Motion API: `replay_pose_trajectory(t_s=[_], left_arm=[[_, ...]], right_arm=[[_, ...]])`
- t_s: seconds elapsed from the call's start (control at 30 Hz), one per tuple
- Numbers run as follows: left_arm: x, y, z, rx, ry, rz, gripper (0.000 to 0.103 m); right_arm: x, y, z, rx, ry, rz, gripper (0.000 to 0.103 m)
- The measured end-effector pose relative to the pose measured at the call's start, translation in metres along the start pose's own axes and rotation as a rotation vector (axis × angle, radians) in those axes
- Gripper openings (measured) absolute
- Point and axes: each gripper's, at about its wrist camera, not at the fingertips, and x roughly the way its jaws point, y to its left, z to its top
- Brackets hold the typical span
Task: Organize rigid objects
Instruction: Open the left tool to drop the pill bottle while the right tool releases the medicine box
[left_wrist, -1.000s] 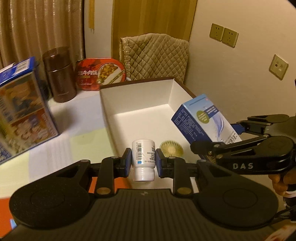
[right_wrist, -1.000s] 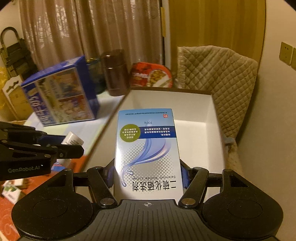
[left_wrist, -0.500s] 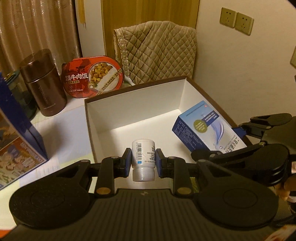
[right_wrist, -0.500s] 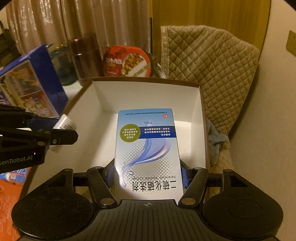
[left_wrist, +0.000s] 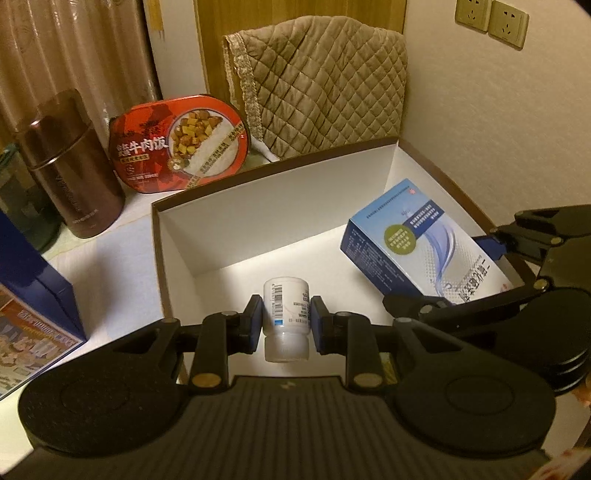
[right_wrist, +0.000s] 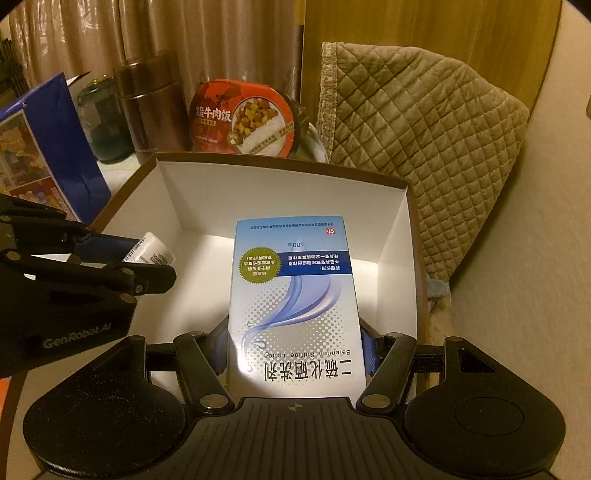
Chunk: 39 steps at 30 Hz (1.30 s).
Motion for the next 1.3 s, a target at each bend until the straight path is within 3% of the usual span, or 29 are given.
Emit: replay_pose_trajectory(t_s=[0.2, 0.5, 0.57, 0.87, 1.3], left_arm=[[0.01, 0.001, 0.002, 0.025, 0.013, 0.042, 0.028], [0.006, 0.007, -0.003, 0.021, 0.009, 0.034, 0.03], [0.004, 0.007, -0.004, 0.021, 0.004, 0.03, 0.031], [-0.014, 0.006, -0.013, 0.023, -0.013, 0.002, 0.035], [-0.054, 0.006, -0.024, -0.014, -0.069, -0.03, 0.035]], right_arm=[[0.007, -0.004, 0.005, -0.004, -0.015, -0.001, 0.062], [0.012, -0.011, 0.002, 0.01, -0.056, -0.021, 0.062], [0.009, -0.012, 0.001, 0.008, -0.063, -0.013, 0.066], [-0.014, -0.012, -0.013, -0.005, -0.08, 0.019, 0.071], [-0.057, -0.013, -0.025, 0.085, -0.143, 0.066, 0.071]])
